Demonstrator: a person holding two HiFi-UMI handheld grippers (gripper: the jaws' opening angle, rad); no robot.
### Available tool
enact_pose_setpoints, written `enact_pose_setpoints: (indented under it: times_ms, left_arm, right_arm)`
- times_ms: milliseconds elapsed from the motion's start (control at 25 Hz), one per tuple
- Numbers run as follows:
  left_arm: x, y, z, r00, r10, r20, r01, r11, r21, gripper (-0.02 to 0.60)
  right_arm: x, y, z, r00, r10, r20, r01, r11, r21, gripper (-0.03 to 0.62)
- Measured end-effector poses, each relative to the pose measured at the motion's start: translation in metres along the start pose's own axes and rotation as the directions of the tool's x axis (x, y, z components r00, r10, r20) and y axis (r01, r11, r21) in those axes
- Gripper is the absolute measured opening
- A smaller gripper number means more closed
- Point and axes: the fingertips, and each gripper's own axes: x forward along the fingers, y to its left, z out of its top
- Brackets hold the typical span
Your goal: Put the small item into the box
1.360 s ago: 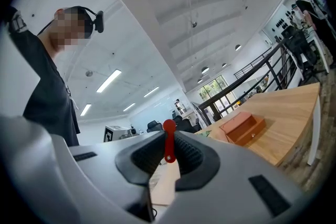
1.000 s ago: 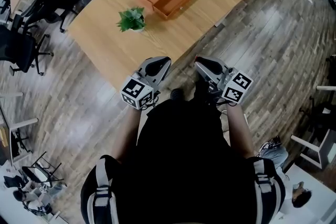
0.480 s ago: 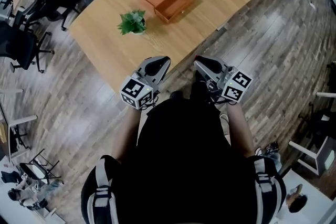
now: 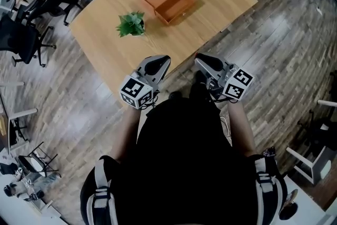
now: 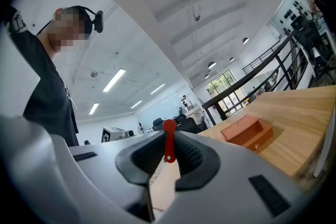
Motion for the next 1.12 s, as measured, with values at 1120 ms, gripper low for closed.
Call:
enact_pose_setpoints:
  times_ms: [1120]
  left_arm:
    - [0.140,0.009,0.032,0.969,0.242,0.051,-0.240,0.970,-0.048,0.031]
  right_arm:
    - [-0.034,-0.134,0.077,0.969,0.218,-0.121,-0.218,0.976,0.010,0.064]
